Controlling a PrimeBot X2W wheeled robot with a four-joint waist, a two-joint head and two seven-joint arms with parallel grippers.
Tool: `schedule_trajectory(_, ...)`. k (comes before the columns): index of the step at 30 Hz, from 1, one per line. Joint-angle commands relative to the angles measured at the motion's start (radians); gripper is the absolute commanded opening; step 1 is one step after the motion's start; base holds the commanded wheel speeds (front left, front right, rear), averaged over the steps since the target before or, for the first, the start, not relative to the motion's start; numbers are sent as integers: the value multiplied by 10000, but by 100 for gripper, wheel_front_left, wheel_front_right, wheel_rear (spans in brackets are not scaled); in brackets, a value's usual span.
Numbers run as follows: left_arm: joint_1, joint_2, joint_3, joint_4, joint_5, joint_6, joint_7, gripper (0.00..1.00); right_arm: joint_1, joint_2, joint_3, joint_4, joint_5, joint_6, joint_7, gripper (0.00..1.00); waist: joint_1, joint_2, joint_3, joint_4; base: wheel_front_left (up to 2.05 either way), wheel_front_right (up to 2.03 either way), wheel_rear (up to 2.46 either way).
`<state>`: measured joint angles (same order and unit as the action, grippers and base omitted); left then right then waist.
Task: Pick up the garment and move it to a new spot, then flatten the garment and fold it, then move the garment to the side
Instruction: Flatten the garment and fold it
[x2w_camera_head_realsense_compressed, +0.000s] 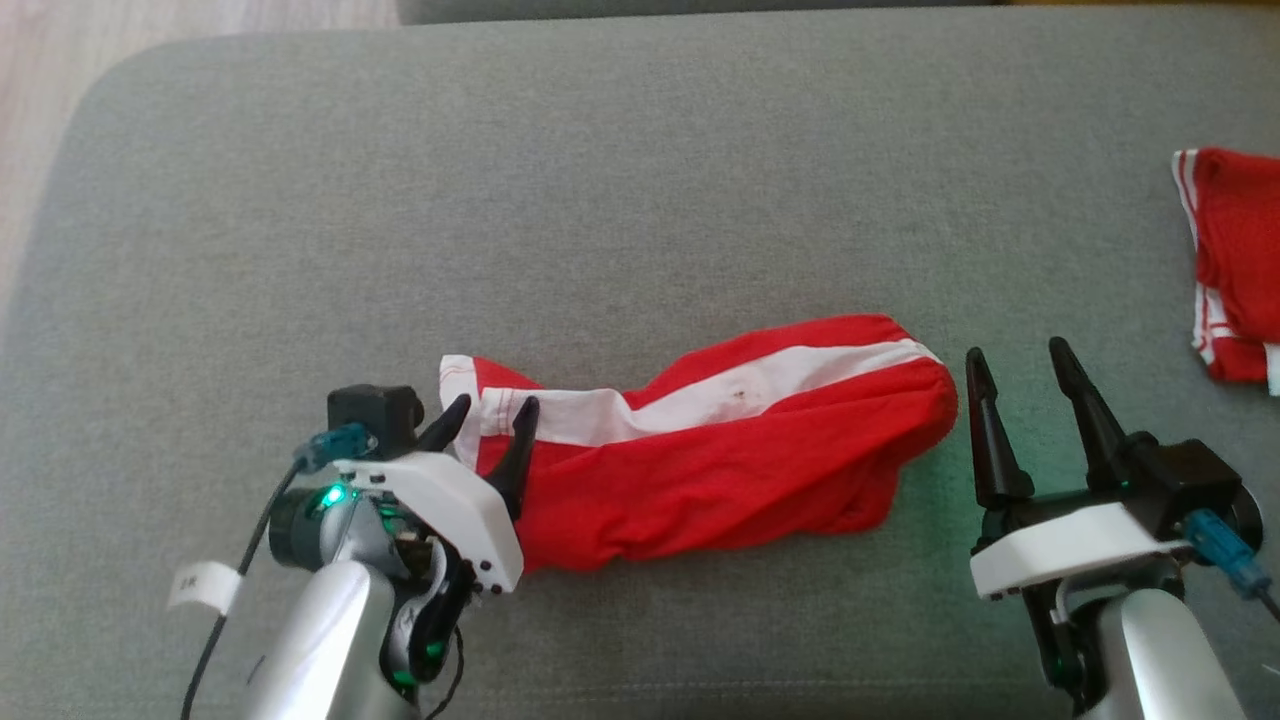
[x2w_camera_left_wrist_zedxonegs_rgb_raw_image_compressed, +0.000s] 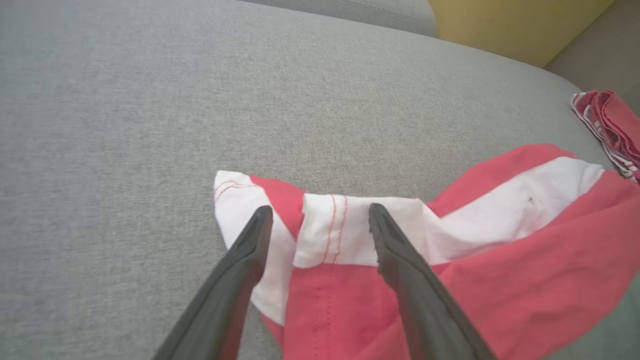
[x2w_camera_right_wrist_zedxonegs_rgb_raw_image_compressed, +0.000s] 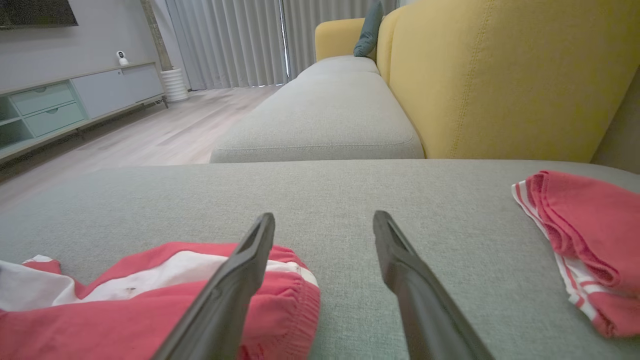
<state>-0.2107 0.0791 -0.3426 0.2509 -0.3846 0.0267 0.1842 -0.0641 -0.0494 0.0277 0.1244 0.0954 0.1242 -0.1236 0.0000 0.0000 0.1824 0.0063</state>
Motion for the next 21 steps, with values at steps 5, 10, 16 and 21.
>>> schedule_trajectory(5,-331,115,251,-452,-233,-42,247,100,-373,-9,204,-165,-63,65,-187,100,0,0,5,-91,0,0,0)
schedule_trajectory(10,-192,104,163,-806,-305,22,399,100,-384,-9,230,-84,-71,65,-217,100,0,0,-102,-112,0,0,0)
schedule_trajectory(16,90,221,108,-1063,-336,159,688,51,-356,-9,317,-13,-73,65,-210,100,0,0,-218,-154,0,0,0)
schedule_trajectory(21,165,318,105,-949,-312,308,870,76,-329,-9,369,-21,-95,65,-180,100,0,0,-279,-249,0,0,0)
